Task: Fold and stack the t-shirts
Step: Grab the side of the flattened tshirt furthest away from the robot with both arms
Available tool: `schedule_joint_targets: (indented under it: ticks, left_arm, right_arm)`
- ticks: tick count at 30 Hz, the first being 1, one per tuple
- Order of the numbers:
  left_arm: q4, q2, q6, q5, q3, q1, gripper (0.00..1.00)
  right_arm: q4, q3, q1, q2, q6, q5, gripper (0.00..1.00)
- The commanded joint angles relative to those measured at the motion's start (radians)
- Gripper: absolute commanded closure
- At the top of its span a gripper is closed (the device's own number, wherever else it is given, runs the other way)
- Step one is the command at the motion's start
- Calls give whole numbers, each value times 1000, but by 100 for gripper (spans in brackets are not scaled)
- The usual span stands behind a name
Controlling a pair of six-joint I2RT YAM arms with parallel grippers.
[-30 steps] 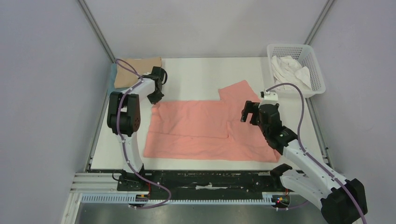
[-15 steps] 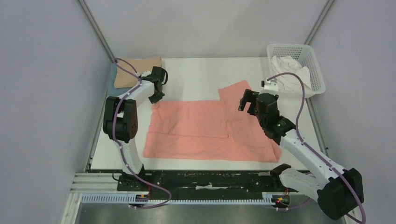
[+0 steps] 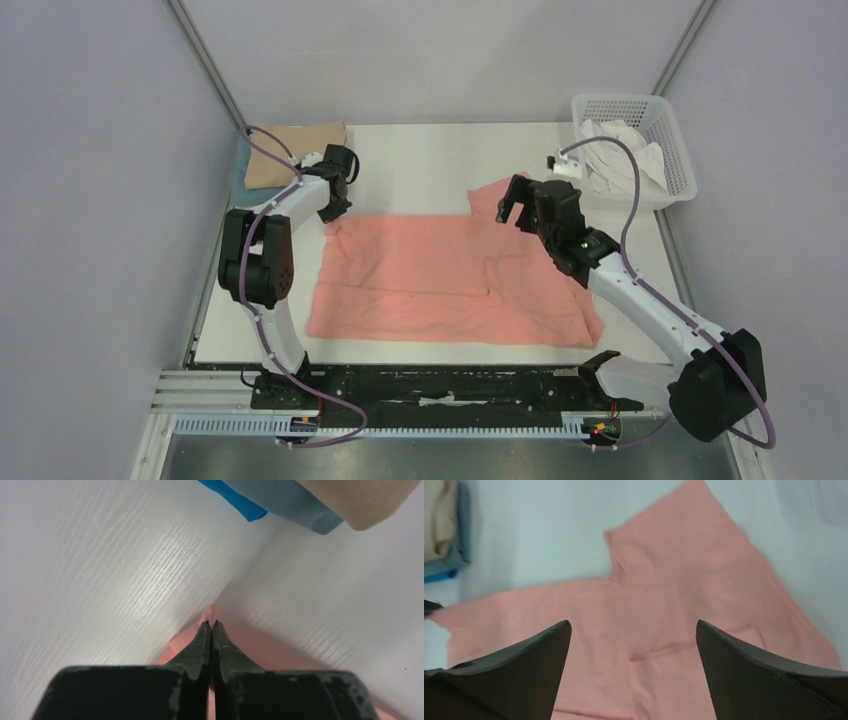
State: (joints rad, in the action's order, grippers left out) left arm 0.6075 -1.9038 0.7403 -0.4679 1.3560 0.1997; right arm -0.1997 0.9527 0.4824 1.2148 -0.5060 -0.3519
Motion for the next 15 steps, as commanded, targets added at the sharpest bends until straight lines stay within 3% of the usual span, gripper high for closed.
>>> schedule_joint_targets:
  ticks: [1, 5, 8, 15]
  left_arm:
    - [-30, 59, -25, -70, -1, 6, 98]
    - [-47, 69, -24, -63, -23, 7, 98]
    - [-56, 69, -29, -58, -31, 7, 98]
    - [-62, 108, -24, -33, -47, 9, 98]
  right_arm:
    - [-58, -264, 6, -198, -105, -48, 2]
    - [-19, -420, 12, -398, -124, -44, 2]
    - [-13, -420, 12, -437, -109, -91, 2]
    - [30, -153, 9, -115, 25, -160, 2]
